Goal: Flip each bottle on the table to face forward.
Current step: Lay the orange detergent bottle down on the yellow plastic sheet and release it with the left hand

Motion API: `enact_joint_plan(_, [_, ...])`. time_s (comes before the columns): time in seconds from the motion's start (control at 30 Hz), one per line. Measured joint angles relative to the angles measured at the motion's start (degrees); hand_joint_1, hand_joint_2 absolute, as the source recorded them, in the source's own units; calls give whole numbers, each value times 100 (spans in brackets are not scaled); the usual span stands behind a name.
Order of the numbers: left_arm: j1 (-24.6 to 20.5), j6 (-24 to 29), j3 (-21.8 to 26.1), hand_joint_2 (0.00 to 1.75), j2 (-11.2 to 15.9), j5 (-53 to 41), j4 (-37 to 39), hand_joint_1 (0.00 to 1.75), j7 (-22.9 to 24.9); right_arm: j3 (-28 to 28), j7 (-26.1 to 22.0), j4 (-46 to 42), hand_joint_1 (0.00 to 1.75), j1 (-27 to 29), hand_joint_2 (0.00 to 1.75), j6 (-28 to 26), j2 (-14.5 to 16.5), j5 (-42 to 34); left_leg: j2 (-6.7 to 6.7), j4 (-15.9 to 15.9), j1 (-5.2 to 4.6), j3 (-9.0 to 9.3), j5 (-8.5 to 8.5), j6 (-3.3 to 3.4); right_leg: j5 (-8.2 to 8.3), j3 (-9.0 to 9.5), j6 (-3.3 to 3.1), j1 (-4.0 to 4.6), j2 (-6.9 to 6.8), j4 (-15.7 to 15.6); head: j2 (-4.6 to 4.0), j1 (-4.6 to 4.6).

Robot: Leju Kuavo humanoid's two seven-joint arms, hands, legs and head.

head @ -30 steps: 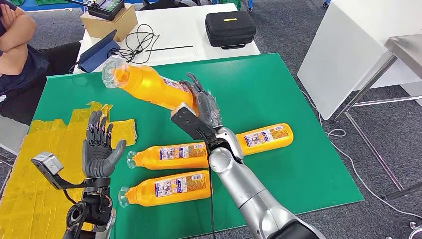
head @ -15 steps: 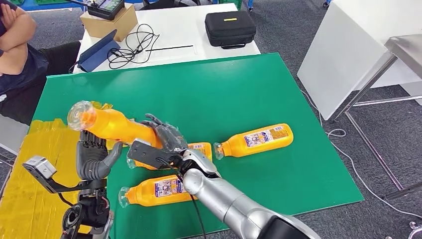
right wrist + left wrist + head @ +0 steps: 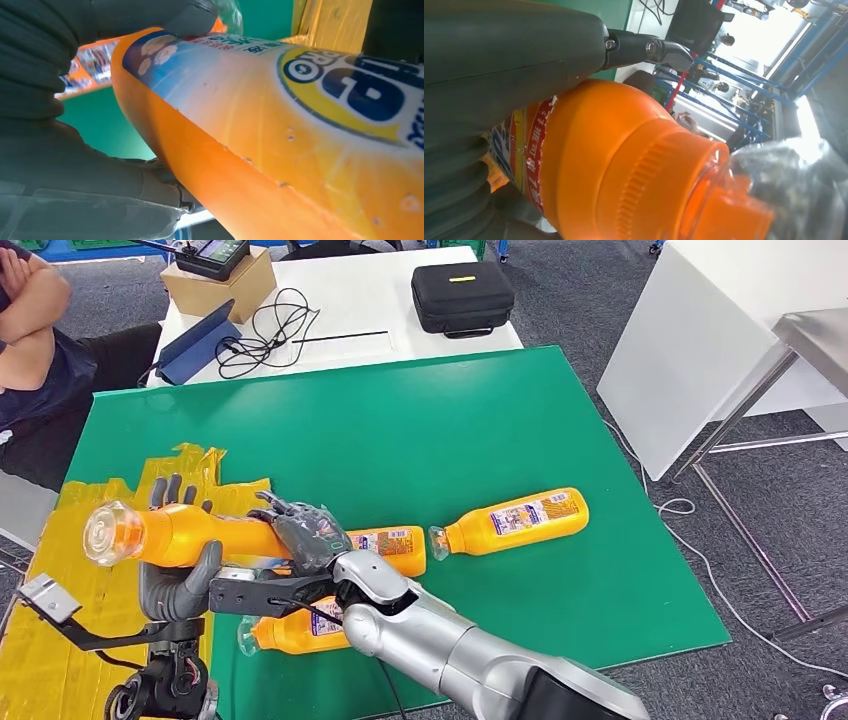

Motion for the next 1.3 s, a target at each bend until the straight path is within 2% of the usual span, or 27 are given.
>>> enact_joint_plan(0.2, [251,-194,38,175,9,140,-295,3,47,-54,77,-218,175,14,175,25,-10,972,-1,0,0,0,0,0,0,-1,0,0,0,-1,0,0])
enact_joint_plan(0.37, [329,-239,58,175,9,163,-394,3,69,-162,66,-352,175,89,175,96,-17,1183,-1,0,0,0,0,0,0,-1,0,0,0,-1,0,-1])
enact_joint_plan(0.4, [335,-241,60,175,9,163,-403,18,71,-173,66,-367,175,97,175,101,-18,1188,-1,0,0,0,0,0,0,-1,0,0,0,-1,0,0])
enact_joint_plan(0.5, [347,-243,60,175,9,163,-432,147,74,-196,65,-401,175,110,175,117,-19,1202,-1,0,0,1,0,0,0,-1,0,0,0,-1,0,-1])
enact_joint_plan(0.53, [350,-246,60,175,9,163,-440,175,75,-205,65,-412,175,113,175,127,-19,1214,-1,0,0,1,0,0,0,-1,0,0,0,-1,0,0])
enact_joint_plan(0.97, [274,-318,60,175,7,163,-435,175,149,-742,-25,-645,175,362,175,331,-19,1683,0,0,-1,1,0,-1,0,-2,0,0,0,-1,0,-1])
enact_joint_plan(1.0, [262,-318,62,175,7,164,-429,175,151,-779,-29,-656,149,375,175,360,-19,1681,0,0,-1,1,0,-1,0,-2,0,0,0,-1,0,-1])
enact_joint_plan(1.03, [249,-317,65,175,7,164,-421,175,152,-821,-40,-661,106,386,175,389,-19,1661,0,0,-1,1,0,-1,0,-2,0,0,0,-1,0,0])
enact_joint_plan(1.1, [220,-316,75,175,6,164,-403,175,151,-920,-114,-662,18,401,87,451,-17,1553,0,0,-1,1,0,-1,0,-2,0,0,0,-1,0,0])
enact_joint_plan(1.13, [206,-316,80,175,1,163,-393,175,147,-993,-192,-663,0,407,44,505,-17,1440,0,0,-1,1,0,-1,0,-2,0,0,0,-1,0,0])
enact_joint_plan(1.17, [193,-317,86,175,-6,161,-384,175,143,-1078,-288,-668,0,415,0,578,-16,1292,0,0,-1,2,0,-1,0,-2,0,0,0,-1,0,-1])
enact_joint_plan(1.3, [152,-310,105,175,-48,137,-344,175,90,-1556,-712,-802,0,533,0,842,-45,612,-2,1,-1,1,0,0,0,-1,0,0,-1,-1,0,0])
